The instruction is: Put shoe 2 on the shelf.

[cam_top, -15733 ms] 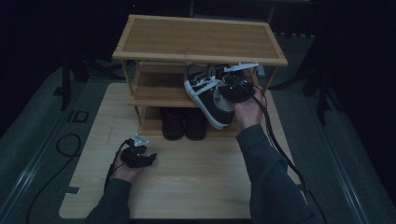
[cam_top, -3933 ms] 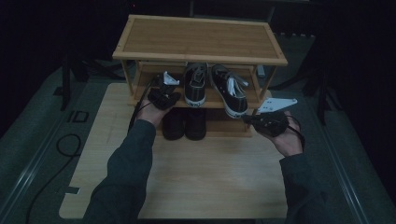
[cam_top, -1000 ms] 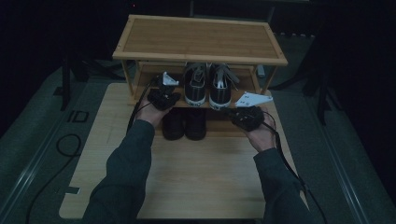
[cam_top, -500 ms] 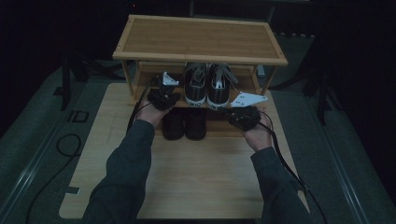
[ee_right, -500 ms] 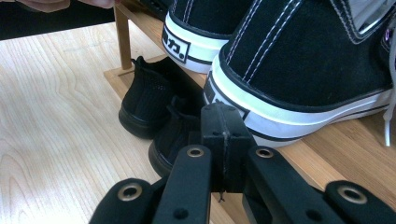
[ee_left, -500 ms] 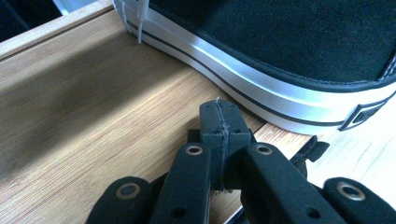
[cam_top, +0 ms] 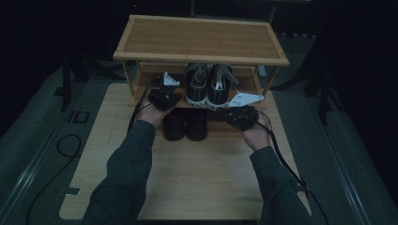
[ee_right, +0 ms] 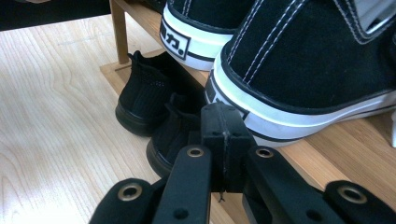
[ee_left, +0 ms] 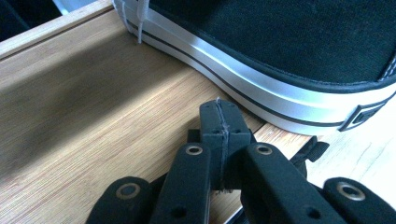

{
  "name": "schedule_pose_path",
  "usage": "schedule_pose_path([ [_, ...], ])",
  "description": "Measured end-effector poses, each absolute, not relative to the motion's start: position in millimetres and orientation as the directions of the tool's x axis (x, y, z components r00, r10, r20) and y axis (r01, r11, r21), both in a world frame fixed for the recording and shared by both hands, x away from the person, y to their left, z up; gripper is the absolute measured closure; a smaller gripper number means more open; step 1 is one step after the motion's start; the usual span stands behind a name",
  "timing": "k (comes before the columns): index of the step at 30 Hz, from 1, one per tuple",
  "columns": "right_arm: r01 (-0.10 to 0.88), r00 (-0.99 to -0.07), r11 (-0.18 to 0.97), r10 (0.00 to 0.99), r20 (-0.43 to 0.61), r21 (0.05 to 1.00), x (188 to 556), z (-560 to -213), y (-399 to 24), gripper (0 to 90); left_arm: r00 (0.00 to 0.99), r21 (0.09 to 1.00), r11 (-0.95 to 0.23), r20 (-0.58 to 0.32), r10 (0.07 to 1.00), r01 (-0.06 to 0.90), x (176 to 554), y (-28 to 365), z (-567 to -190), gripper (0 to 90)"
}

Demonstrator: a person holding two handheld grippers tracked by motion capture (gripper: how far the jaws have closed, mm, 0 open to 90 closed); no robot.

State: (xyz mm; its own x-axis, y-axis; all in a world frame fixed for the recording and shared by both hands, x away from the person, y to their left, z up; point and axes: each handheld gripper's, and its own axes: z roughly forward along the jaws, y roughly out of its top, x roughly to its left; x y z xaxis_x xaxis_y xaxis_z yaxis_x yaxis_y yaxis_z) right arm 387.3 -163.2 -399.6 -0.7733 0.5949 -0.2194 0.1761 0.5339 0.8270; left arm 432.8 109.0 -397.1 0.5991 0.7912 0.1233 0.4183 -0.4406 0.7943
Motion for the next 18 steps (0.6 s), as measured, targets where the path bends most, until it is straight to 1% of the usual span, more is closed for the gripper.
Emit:
schedule_pose_path([
  [18, 0.178, -0.768, 0.541, 0.598, -0.228, 0.822, 390.3, -401.1, -161.4, 90.0, 0.600, 0.795, -0.436, 0.116, 0.792, 0.422, 433.0, 109.6, -397.1, 90.0],
])
